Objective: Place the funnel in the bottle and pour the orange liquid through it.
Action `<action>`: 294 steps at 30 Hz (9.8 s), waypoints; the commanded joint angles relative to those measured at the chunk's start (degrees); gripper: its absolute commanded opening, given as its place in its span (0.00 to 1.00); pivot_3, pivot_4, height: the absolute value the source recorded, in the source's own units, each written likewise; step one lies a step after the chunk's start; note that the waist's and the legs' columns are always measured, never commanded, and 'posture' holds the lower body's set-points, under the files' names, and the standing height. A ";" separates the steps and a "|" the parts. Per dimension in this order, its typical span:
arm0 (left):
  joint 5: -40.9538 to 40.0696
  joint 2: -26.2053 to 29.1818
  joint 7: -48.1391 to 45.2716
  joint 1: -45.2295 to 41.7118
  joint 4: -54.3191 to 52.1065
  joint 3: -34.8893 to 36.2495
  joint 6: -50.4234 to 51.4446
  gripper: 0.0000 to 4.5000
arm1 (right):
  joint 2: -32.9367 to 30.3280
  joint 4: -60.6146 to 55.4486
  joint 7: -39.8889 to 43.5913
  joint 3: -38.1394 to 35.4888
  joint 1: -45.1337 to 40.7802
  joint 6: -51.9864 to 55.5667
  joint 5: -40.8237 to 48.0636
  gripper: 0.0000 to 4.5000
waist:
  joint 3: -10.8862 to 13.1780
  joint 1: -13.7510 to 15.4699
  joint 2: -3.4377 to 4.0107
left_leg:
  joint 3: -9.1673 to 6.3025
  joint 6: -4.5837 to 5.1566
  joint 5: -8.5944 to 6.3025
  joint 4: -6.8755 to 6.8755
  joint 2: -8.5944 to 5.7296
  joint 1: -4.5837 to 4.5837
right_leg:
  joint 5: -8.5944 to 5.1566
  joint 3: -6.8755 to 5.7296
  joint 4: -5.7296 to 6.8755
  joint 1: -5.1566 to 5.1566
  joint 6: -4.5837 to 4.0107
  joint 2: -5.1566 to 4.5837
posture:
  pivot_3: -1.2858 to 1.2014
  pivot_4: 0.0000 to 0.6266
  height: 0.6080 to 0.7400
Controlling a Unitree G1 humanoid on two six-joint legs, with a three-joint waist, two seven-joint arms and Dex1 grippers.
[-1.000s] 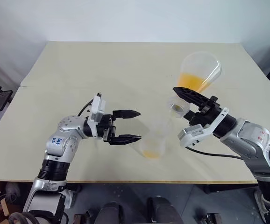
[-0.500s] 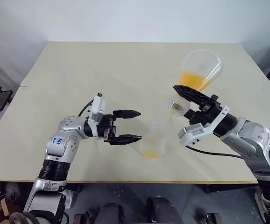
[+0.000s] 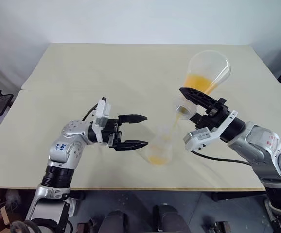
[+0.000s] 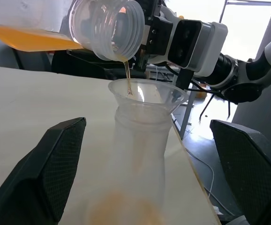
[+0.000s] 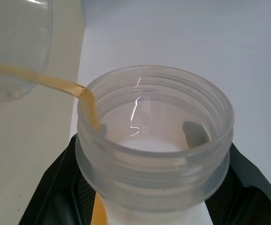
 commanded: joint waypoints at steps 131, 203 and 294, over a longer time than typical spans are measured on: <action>-0.30 -0.82 -1.54 -2.28 0.32 -0.36 -0.08 1.00 | -1.47 -2.18 -10.33 -6.98 6.16 -4.22 -4.62 0.55 | 0.18 0.52 0.25 | -4.63 0.17 1.87 -1.52 -2.61 -0.11 | -0.04 -3.04 -1.48 2.14 0.06 -2.03 | 0.52 0.24 1.00; -0.06 -1.79 -1.82 -2.76 1.14 -0.75 -0.55 1.00 | -2.77 -2.28 -13.25 -10.21 7.88 -5.77 -6.93 0.55 | 0.18 1.44 0.26 | -4.56 0.17 1.87 -1.51 -2.62 -0.11 | -0.03 -2.96 -1.47 2.11 0.07 -2.02 | 0.52 0.24 1.00; 2.95 -1.45 -3.36 -4.00 3.08 -0.74 -3.53 1.00 | -1.94 -3.41 -14.95 -10.27 8.03 -5.81 -9.30 0.55 | 0.18 1.28 0.26 | -5.34 0.26 1.97 -1.54 -3.03 -0.16 | -0.05 -3.91 -1.15 2.36 0.10 -2.08 | 0.52 0.24 1.00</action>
